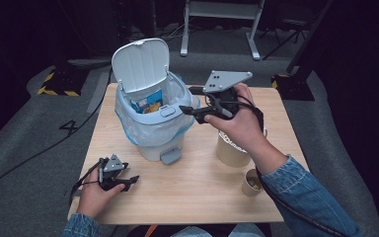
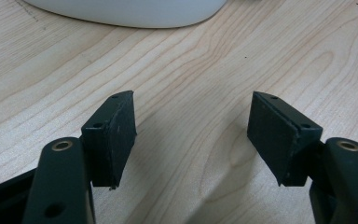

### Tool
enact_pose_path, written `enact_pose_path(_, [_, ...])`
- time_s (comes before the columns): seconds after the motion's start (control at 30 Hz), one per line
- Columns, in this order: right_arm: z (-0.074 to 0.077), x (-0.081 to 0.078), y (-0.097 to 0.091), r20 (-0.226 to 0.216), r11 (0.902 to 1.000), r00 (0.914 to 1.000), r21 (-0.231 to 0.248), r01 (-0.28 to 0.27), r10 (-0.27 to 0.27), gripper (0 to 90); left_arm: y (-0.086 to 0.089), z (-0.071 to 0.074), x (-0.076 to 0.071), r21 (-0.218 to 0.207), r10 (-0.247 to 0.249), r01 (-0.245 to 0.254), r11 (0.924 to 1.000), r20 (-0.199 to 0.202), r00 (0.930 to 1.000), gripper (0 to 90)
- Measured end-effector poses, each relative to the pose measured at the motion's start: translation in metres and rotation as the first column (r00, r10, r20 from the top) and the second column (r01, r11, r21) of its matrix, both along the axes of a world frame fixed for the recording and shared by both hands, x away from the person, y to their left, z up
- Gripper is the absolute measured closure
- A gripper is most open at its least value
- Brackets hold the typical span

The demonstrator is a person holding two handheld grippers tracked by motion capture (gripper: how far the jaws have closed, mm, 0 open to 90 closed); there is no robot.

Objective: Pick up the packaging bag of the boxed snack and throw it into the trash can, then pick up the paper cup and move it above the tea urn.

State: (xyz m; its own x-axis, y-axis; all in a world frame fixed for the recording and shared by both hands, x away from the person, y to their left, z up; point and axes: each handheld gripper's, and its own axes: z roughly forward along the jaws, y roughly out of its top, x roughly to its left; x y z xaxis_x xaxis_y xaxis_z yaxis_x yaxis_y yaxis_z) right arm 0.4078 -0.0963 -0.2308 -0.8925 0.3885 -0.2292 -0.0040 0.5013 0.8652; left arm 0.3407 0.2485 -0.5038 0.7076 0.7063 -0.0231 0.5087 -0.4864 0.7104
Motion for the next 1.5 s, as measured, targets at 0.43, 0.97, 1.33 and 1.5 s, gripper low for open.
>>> enact_pose_path(0.43, [-0.011, -0.012, -0.084, -0.099, 0.9934, 0.9948, 0.114, -0.010, 0.022, 28.5, 0.000, 0.000, 0.000, -0.007, 0.004, -0.004, 1.0000, -0.003, 1.0000, 33.1])
enact_pose_path(0.97, [-0.041, -0.042, -0.156, -0.131, 0.9930, 0.9908, 0.108, 0.048, -0.034, 25.2, -0.001, 0.000, 0.001, 0.002, 0.009, -0.009, 1.0000, 0.002, 1.0000, 33.0])
enact_pose_path(1.33, [-0.088, -0.059, -0.210, -0.178, 0.9892, 0.9759, 0.051, 0.137, -0.126, 21.5, -0.001, 0.000, 0.001, 0.002, 0.013, -0.013, 0.9999, 0.003, 0.9999, 33.0])
enact_pose_path(1.5, [-0.105, -0.064, -0.223, -0.207, 0.9876, 0.9673, 0.023, 0.155, -0.147, 19.3, -0.001, 0.000, 0.000, -0.004, 0.027, -0.027, 0.9996, 0.000, 0.9996, 33.1])
